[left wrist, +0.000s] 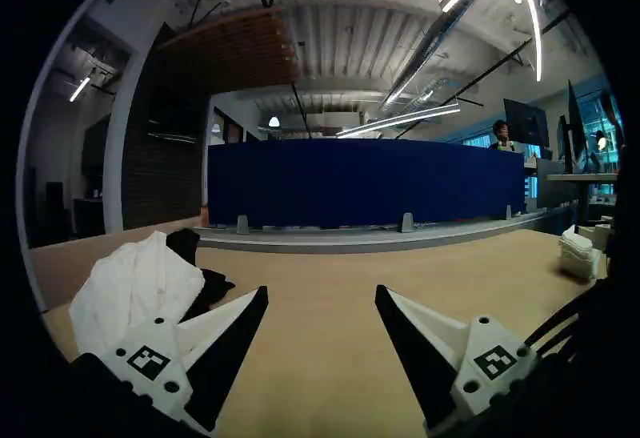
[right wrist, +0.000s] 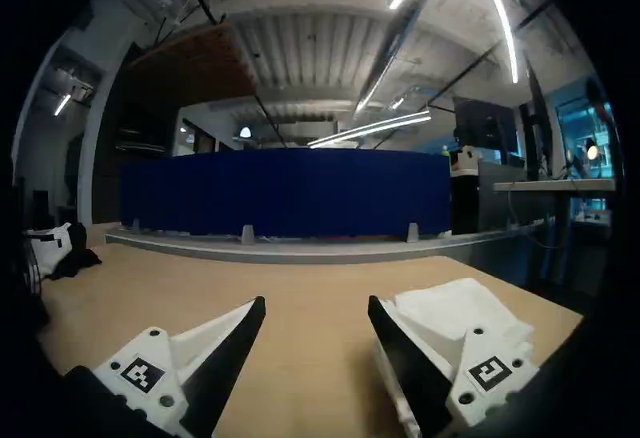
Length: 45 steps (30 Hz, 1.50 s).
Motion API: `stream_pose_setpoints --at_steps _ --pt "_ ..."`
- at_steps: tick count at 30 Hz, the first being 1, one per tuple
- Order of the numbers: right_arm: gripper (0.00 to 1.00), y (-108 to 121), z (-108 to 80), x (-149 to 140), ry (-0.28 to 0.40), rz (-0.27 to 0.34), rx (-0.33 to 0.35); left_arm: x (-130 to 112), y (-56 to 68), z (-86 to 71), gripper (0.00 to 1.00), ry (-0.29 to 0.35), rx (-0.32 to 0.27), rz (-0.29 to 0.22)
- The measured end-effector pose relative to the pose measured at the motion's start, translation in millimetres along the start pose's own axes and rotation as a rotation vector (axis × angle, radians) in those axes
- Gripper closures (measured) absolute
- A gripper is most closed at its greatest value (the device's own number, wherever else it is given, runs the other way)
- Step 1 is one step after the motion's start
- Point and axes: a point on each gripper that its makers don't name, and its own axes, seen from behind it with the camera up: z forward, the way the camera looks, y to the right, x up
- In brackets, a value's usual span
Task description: Fold towel
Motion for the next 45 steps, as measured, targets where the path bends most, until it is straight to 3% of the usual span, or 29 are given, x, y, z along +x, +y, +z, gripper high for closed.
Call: stream_pose_setpoints --at_steps 45 --pt "0.01 2.1 -9.2 -0.2 0.000 0.002 0.002 1.7 -1.5 -0.9 0.00 -0.001 -0.001 0.000"
